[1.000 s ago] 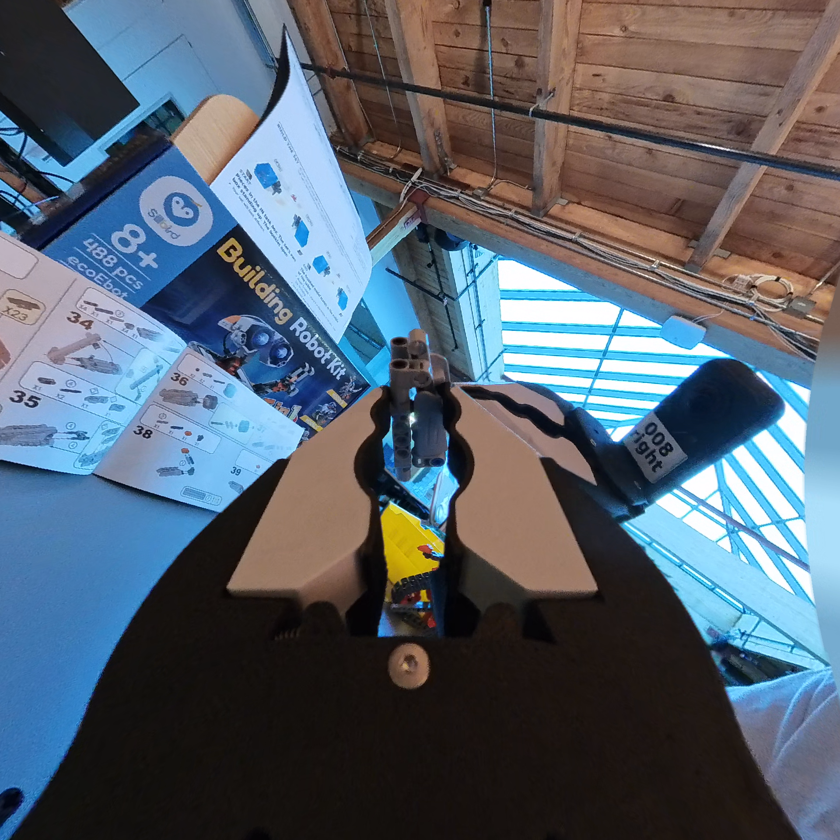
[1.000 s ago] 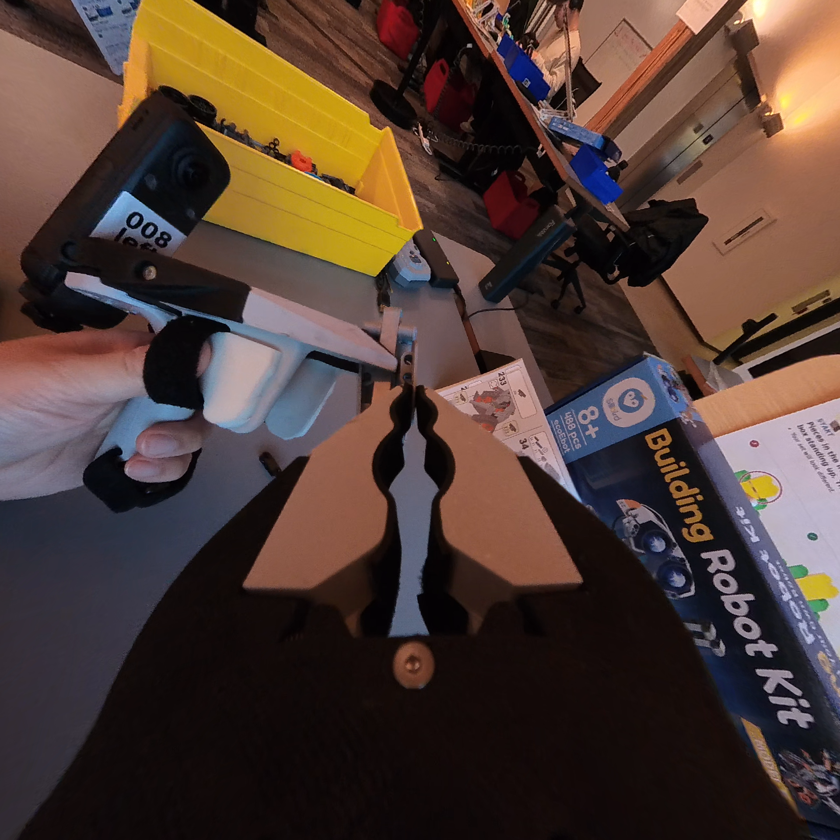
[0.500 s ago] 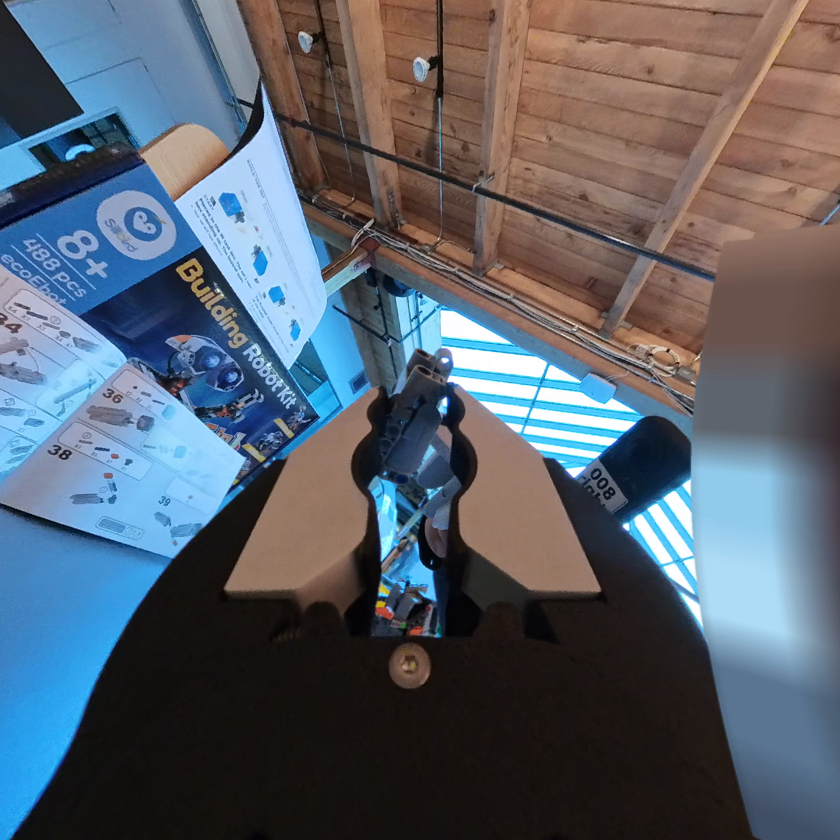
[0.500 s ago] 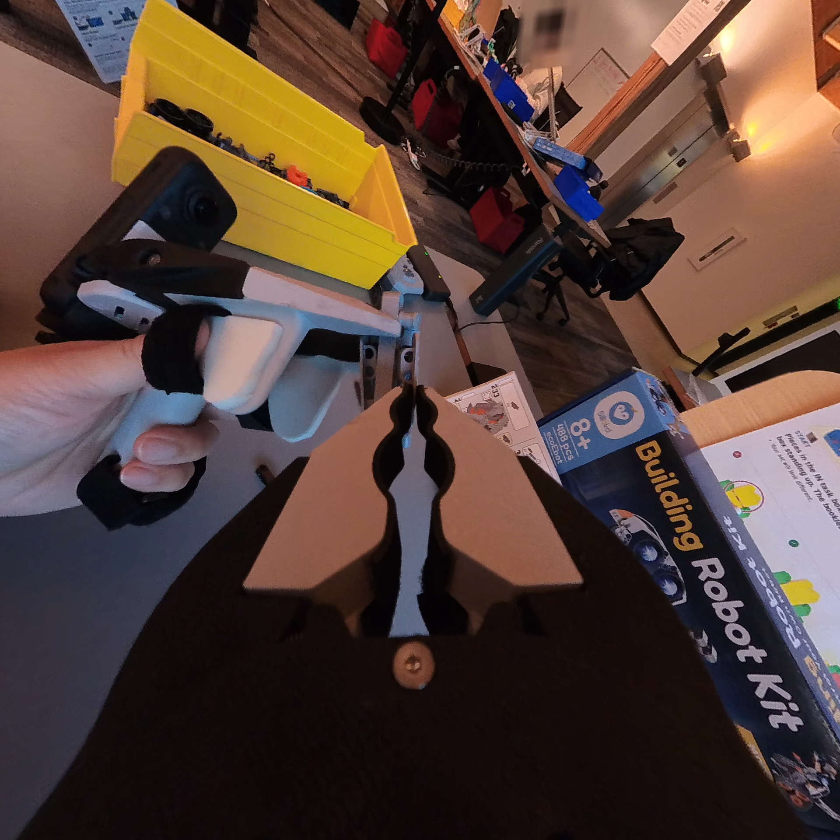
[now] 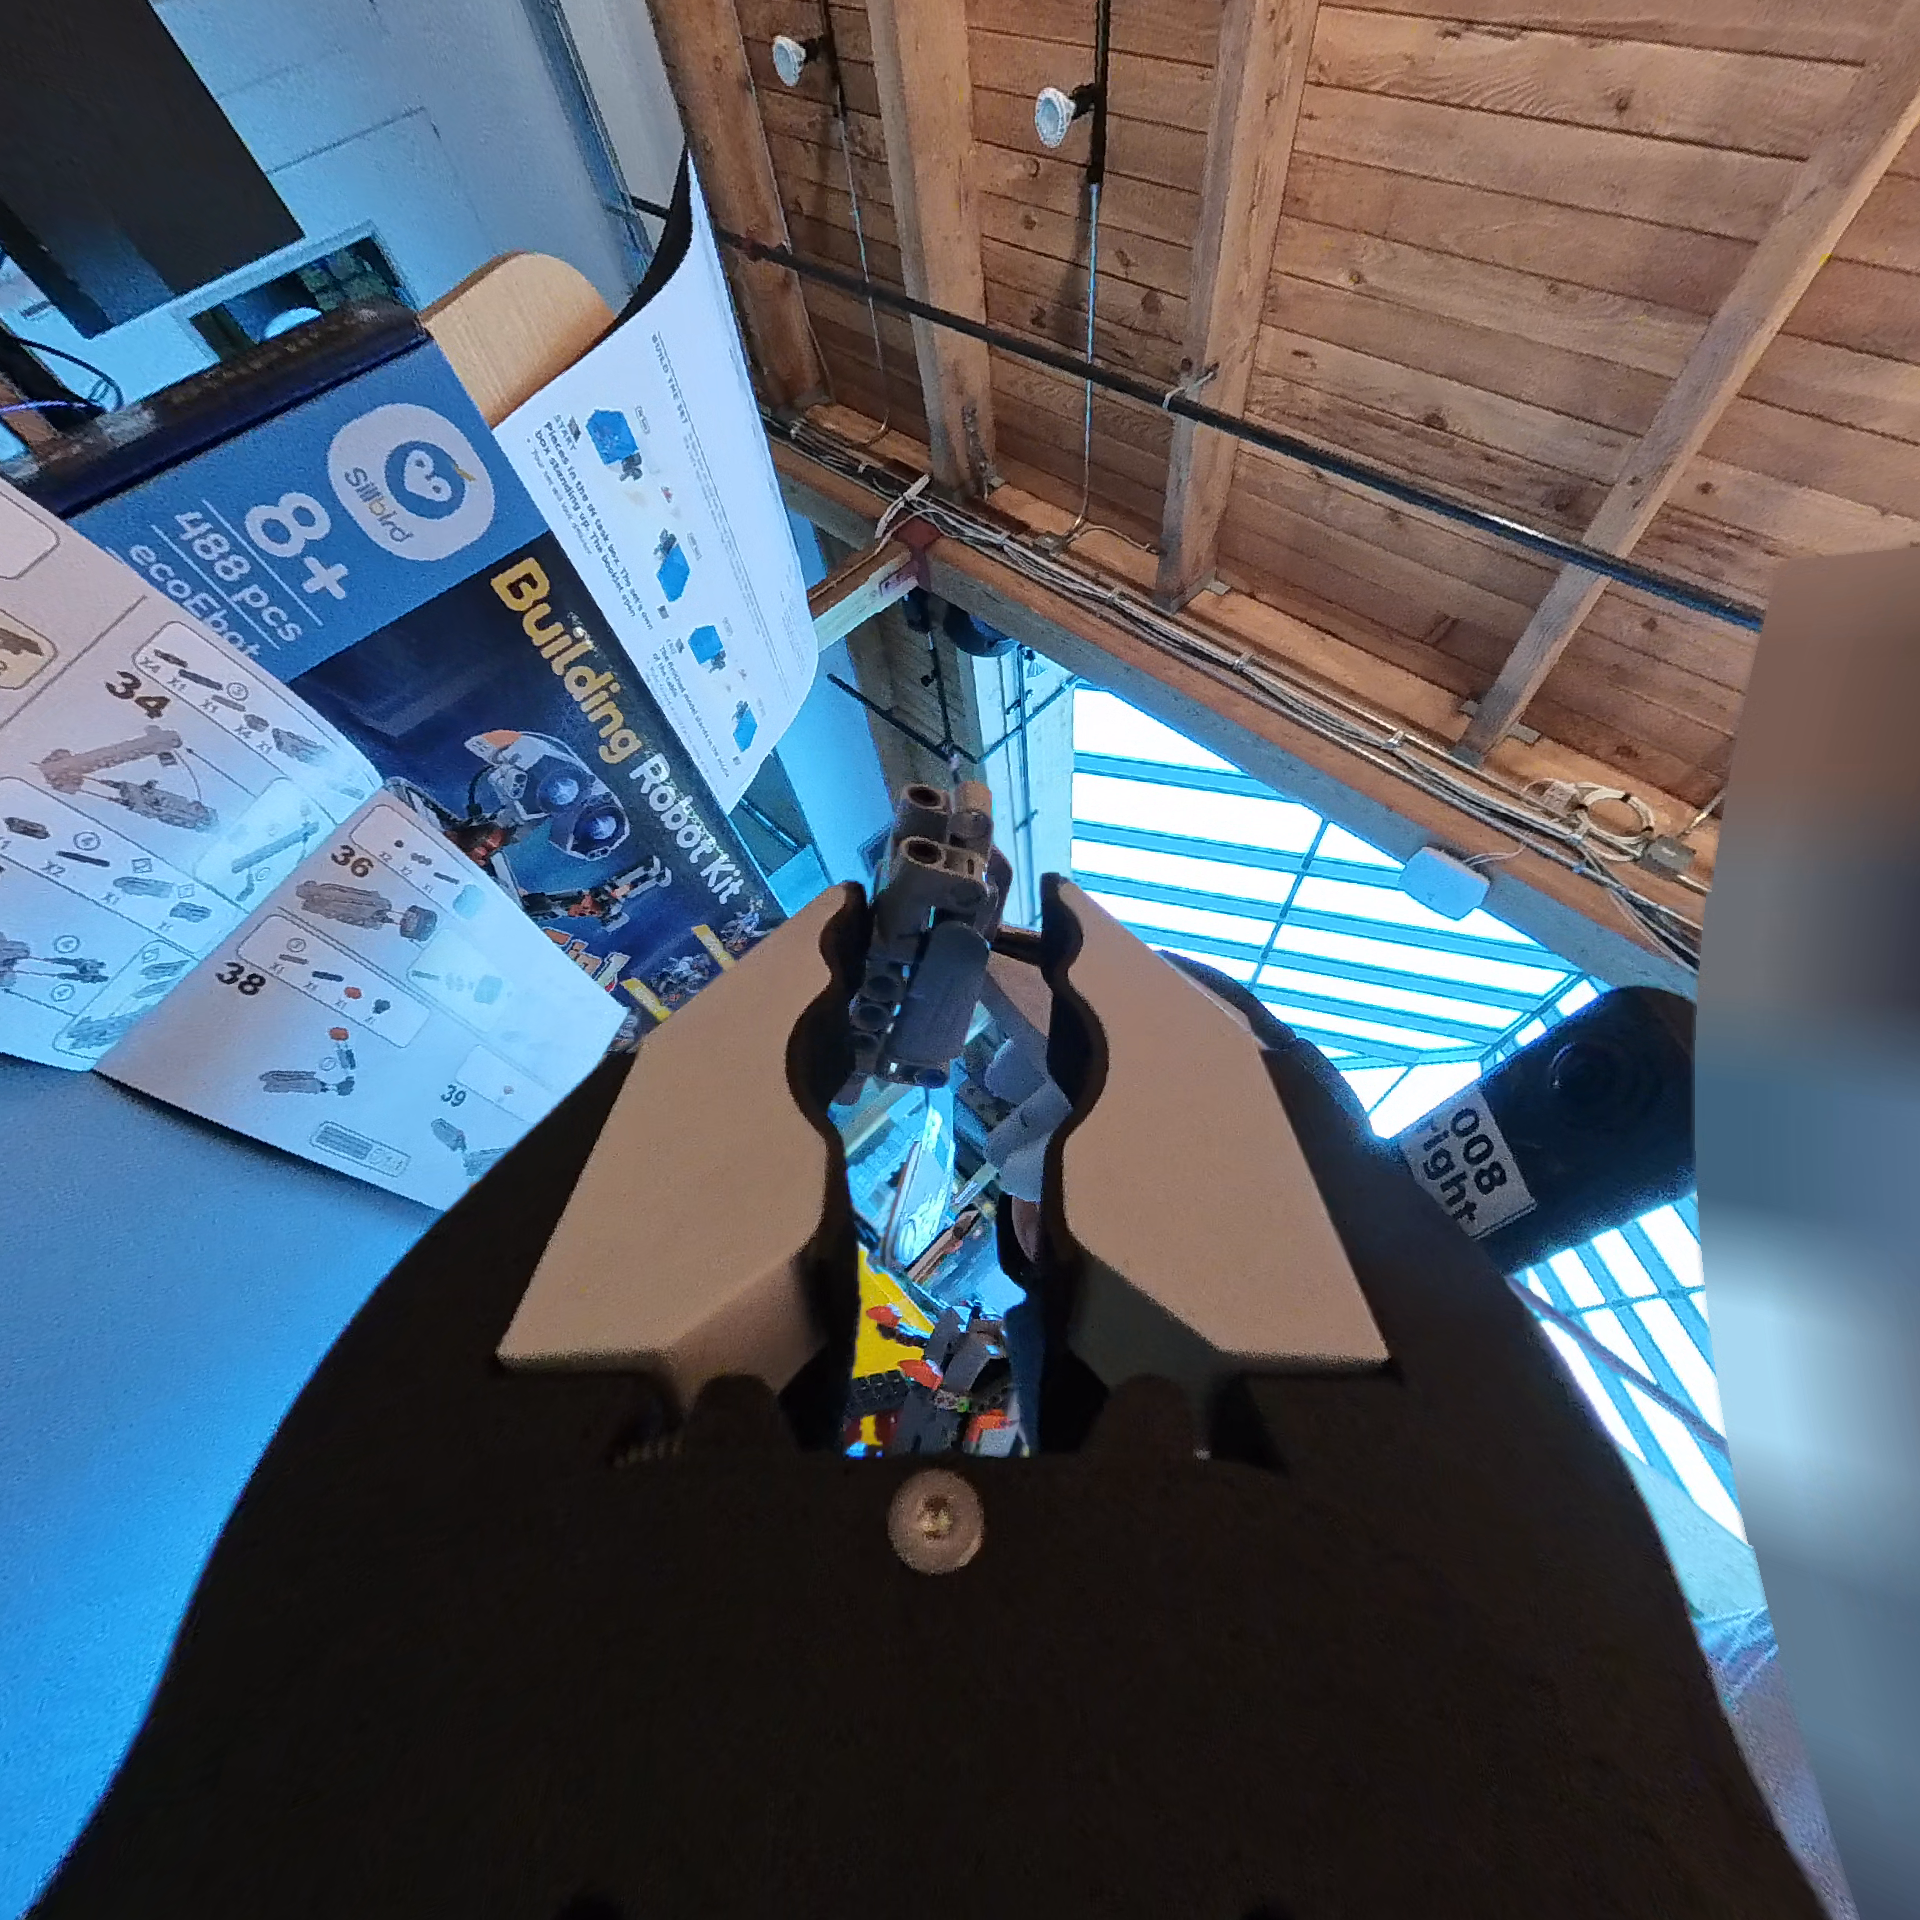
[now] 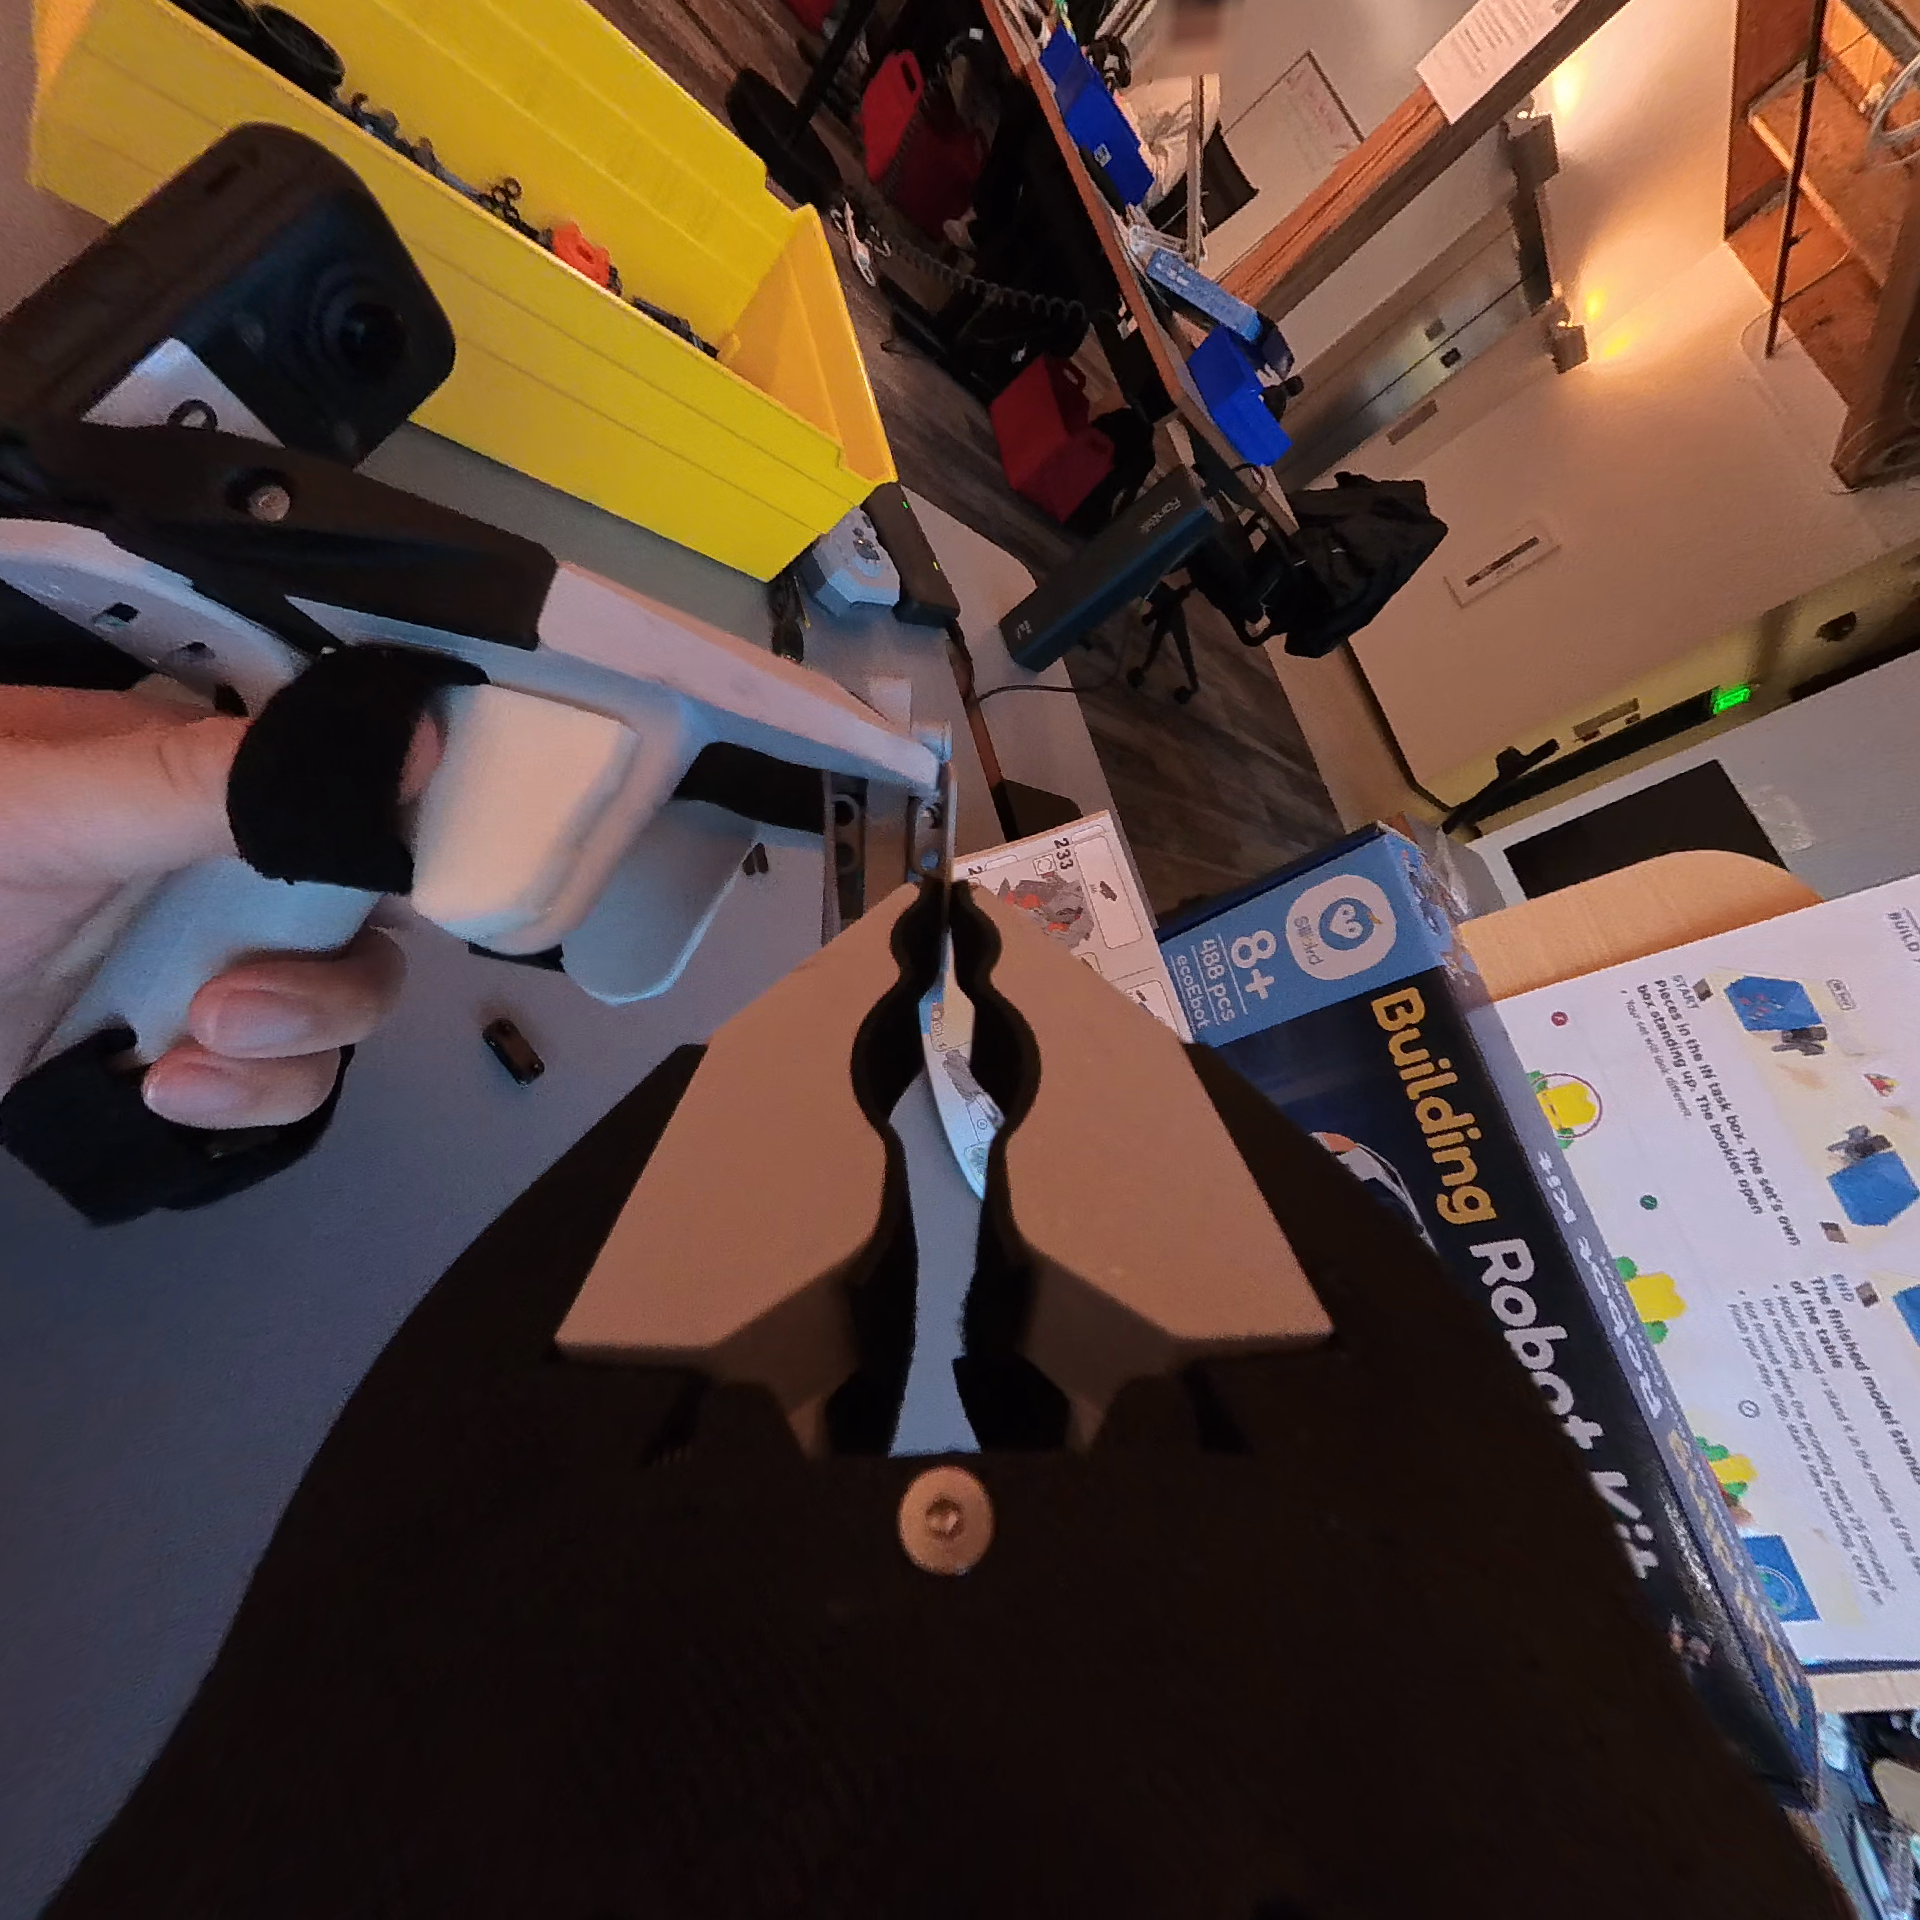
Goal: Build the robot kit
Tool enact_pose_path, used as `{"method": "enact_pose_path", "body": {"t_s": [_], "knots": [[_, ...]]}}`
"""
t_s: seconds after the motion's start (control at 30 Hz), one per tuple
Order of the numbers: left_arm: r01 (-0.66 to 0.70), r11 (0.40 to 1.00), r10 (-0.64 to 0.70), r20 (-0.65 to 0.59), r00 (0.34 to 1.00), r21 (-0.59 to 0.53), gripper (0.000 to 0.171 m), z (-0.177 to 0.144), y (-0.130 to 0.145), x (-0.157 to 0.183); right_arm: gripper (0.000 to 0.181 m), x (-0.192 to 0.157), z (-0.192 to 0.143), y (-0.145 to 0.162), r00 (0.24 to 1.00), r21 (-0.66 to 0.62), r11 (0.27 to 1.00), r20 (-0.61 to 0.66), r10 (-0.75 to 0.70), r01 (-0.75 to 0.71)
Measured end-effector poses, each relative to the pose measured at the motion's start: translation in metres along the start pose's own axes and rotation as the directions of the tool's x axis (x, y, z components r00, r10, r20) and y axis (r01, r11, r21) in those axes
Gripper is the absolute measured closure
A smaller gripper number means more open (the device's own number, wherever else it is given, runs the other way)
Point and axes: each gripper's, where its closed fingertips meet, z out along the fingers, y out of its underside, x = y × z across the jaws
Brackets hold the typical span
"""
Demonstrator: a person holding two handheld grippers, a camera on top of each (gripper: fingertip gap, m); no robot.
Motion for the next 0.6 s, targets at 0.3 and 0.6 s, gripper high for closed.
{"method": "enact_pose_path", "body": {"t_s": [0.3,0.6], "knots": [[-0.016,1.0,0.016,0.064,0.998,-0.004,0.149,-0.001,0.002,-0.01,0.18,-0.002,0.004,0.003,0.997,-0.017,0.998,-0.026,-0.067,0.066],[-0.012,0.999,0.015,0.09,0.996,-0.033,0.15,-0.001,0.002,-0.012,0.18,-0.001,0.005,0.003,0.996,0.03,0.996,-0.022,-0.089,0.089]]}}
